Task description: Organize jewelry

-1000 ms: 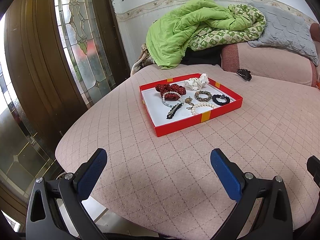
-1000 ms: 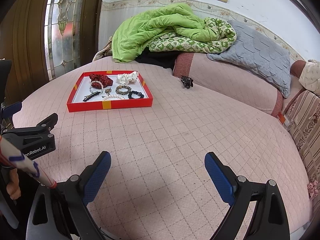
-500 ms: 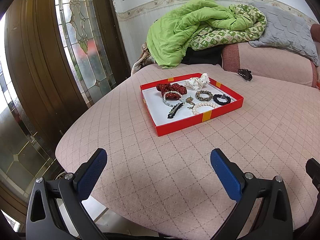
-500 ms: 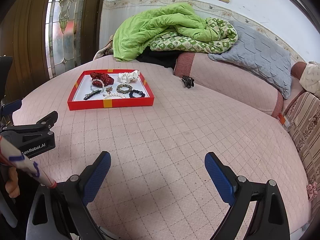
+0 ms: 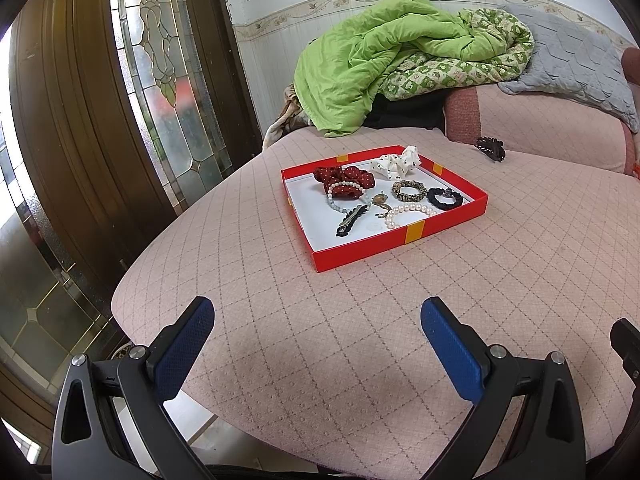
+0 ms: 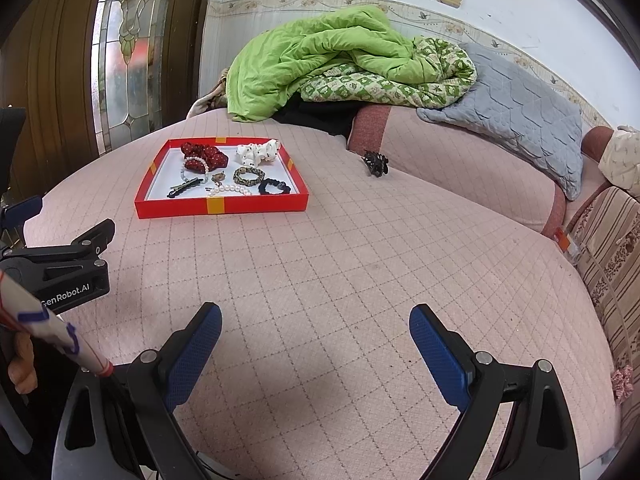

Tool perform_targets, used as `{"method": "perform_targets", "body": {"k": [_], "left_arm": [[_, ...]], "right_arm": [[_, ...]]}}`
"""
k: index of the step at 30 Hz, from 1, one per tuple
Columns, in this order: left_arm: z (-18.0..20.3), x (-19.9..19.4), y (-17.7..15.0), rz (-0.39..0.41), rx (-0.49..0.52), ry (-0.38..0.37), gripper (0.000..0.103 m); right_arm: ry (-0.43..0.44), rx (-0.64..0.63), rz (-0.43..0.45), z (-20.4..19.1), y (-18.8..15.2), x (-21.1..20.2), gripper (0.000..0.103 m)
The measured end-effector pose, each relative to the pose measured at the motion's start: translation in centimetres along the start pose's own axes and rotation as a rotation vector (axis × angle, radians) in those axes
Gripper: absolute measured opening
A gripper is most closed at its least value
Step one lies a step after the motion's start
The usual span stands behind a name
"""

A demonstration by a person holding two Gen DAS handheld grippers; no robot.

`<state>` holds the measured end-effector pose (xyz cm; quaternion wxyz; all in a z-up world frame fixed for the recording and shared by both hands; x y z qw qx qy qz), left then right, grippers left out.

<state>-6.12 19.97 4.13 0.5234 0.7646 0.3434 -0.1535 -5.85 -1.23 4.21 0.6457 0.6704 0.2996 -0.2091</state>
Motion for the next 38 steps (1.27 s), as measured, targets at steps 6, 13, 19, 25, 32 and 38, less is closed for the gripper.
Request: {"method": "perform_targets", "body": {"k": [6, 13, 19, 25, 32, 38], "left_arm": [[0.0, 0.0, 0.0, -0.002, 0.0, -0.002, 0.103], [0.0, 0.0, 0.0, -0.002, -0.001, -0.002, 0.103], [0.0, 0.1, 0.0, -0.001, 0.0, -0.001, 0.103], [0.0, 0.1, -0.1, -0.005, -0.001, -0.004, 0.103], [-0.1, 0.3, -0.6, -0.019, -0.005, -0.01, 0.103], [1.3, 0.2, -0.7, -0.035, -0.004, -0.064, 0.103]], "right_arm": [[0.001, 0.0, 0.001, 0.0, 0.0, 0.0, 0.097], [0.001, -0.003, 0.0, 0.1, -0.1, 0.0, 0.097], [0.001, -0.006, -0.001, 0.2, -0.2, 0.0, 0.097], [0.002, -0.006, -0.001, 0.2, -0.2, 0.0, 0.097], [0.006, -0.003, -0.007, 0.5, -0.4, 0.0, 0.097], [0.02, 0.064, -0.041, 2.3, -0.3, 0.8, 0.097]]}}
Point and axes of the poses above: each gripper's, at about its wrist camera, not at the fingertips, and x roughly the way its jaws point, z to its right, y to its top, the point moved 9 cm from there along x, roughly the way its jaws point, and after that the axes turned 15 degrees about x, right-handed, at the moved point
